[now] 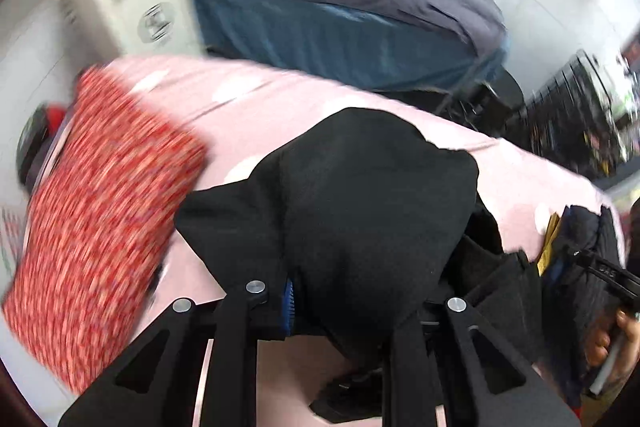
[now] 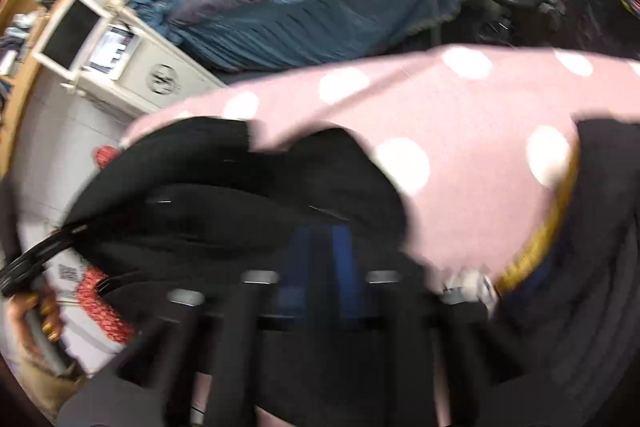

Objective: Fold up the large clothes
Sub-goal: 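Grasp the black jacket edge with the left gripper while the right gripper grasps another edge, then lift the black jacket with both grippers and shake it out in the air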

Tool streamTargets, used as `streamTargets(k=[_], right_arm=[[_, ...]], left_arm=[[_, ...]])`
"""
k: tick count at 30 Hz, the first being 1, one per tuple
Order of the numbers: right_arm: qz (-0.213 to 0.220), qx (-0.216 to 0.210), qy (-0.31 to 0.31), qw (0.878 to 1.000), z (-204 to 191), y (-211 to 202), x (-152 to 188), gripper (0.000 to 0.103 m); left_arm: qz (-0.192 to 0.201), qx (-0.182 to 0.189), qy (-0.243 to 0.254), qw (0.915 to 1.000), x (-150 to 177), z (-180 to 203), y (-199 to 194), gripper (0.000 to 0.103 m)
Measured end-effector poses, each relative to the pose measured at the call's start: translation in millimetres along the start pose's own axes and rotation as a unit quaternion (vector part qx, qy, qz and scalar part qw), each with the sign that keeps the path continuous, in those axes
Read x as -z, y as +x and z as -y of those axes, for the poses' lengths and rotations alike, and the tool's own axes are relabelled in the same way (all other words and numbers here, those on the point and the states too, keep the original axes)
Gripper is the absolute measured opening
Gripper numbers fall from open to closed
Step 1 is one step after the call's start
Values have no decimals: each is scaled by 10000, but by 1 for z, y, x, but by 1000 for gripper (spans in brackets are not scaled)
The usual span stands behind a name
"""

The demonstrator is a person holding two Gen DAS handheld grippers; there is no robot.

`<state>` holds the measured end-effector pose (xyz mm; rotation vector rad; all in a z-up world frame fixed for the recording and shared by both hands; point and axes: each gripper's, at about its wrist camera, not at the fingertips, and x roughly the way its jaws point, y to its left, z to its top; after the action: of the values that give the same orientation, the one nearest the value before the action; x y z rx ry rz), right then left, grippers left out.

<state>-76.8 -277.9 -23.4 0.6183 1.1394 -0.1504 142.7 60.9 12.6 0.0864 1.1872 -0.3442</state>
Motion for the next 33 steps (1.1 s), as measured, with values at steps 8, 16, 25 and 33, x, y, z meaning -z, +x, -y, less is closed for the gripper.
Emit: streamTargets(k=[8, 16, 25, 33], right_arm=[[-1009, -133, 403, 9940, 3, 59, 73, 94], [-653, -181, -1217, 9902, -77, 43, 117, 21], [-2735, -313, -3469, 8966, -72, 12, 269, 18], [-1299, -764, -1383, 9789, -21, -39, 178, 81]], left_arm=[[-790, -523, -1228, 9879, 95, -123, 3, 18], [-640, -658, -916, 9916, 104, -111, 2, 18], [-1286, -619, -1610, 9766, 162, -164, 22, 18], [-1363, -837, -1343, 9779, 159, -150, 33, 18]])
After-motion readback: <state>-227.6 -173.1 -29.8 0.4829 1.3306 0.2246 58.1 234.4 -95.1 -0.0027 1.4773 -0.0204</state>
